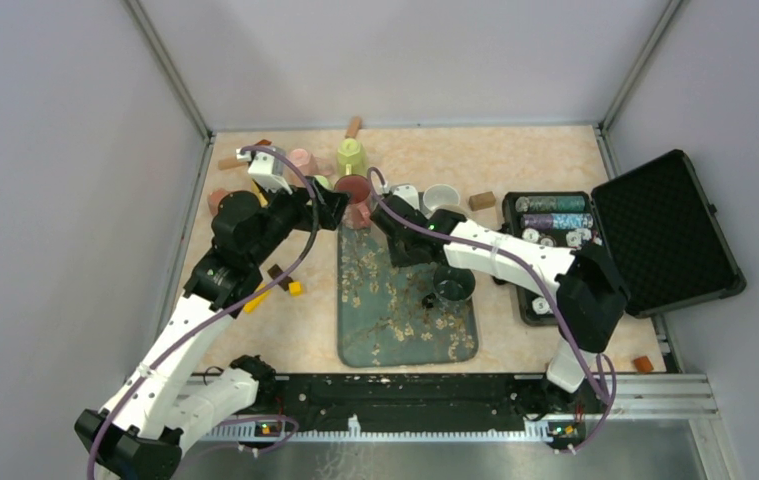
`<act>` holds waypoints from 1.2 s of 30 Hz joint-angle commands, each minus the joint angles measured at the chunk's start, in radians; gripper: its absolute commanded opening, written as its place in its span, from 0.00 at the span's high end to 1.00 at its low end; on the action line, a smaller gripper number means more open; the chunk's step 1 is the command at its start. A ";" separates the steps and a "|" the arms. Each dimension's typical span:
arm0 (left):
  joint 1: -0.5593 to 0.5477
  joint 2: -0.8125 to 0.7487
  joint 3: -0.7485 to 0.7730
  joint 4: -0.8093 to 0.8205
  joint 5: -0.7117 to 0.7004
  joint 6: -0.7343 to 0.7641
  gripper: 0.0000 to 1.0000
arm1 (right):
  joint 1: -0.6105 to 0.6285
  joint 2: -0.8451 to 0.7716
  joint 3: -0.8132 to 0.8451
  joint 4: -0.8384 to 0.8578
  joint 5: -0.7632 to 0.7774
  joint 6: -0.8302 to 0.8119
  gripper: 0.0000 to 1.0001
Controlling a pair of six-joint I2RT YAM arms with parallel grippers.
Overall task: Turn the mug right side up
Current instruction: Place the cup on the tray.
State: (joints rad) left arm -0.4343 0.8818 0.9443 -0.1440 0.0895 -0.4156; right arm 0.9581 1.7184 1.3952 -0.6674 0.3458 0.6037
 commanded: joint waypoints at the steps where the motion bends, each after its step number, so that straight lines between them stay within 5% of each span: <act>1: 0.002 0.004 0.031 0.025 0.007 0.027 0.01 | 0.007 -0.004 0.077 0.088 0.039 0.011 1.00; 36: 0.005 0.070 0.008 0.053 0.064 0.035 0.02 | -0.048 0.112 0.090 0.093 -0.007 0.011 1.00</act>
State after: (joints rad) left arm -0.4343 0.9516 0.9443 -0.1421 0.1318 -0.3904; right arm 0.9211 1.8297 1.4094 -0.6693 0.3233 0.6136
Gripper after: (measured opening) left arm 0.986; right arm 0.215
